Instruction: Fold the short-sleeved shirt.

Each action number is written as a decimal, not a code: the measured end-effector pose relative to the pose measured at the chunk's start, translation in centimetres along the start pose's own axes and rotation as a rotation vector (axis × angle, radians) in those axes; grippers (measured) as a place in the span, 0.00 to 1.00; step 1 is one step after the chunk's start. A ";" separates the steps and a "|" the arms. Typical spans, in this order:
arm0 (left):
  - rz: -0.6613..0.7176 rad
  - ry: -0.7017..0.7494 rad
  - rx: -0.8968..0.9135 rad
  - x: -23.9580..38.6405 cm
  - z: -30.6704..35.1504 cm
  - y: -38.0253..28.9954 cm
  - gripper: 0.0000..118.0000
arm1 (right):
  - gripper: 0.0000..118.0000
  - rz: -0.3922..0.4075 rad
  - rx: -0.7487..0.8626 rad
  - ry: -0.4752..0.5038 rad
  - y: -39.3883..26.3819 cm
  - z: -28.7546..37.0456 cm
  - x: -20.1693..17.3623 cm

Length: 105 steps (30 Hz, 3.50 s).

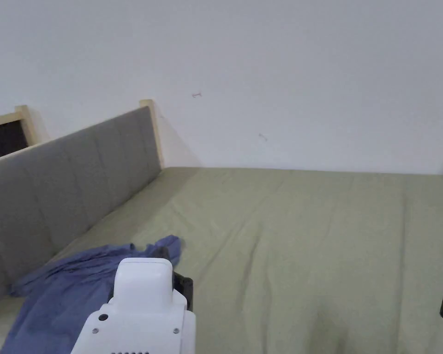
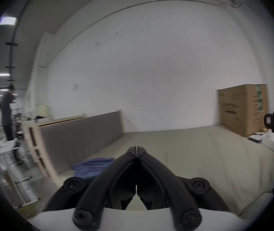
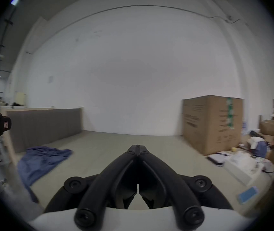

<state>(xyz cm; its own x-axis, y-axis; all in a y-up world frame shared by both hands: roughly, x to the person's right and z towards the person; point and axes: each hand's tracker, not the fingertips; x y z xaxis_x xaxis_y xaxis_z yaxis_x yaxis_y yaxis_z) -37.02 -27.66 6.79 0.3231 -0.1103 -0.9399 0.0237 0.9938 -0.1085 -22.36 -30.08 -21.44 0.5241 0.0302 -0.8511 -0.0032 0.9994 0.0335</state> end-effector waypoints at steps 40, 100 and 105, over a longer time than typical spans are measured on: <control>0.292 -0.092 -1.334 -18.1 -49.4 -20.9 0.96 | 0.00 -0.076 -0.477 0.283 -6.7 -15.2 -8.1; 0.123 -0.928 -1.060 32.4 -22.6 -0.8 0.00 | 0.00 -0.225 -0.345 -0.059 -1.5 1.1 14.1; 0.147 -0.833 -1.241 36.1 -21.5 -10.9 0.83 | 0.00 -0.145 -0.468 -0.111 -5.7 -0.4 15.0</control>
<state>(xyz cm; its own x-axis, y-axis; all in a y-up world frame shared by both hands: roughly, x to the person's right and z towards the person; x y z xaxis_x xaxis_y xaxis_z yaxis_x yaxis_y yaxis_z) -45.94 -42.78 -32.95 0.6920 0.4499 -0.5645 -0.7132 0.3052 -0.6311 -14.86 -35.27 -34.61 0.6350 -0.0856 -0.7677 -0.2920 0.8935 -0.3411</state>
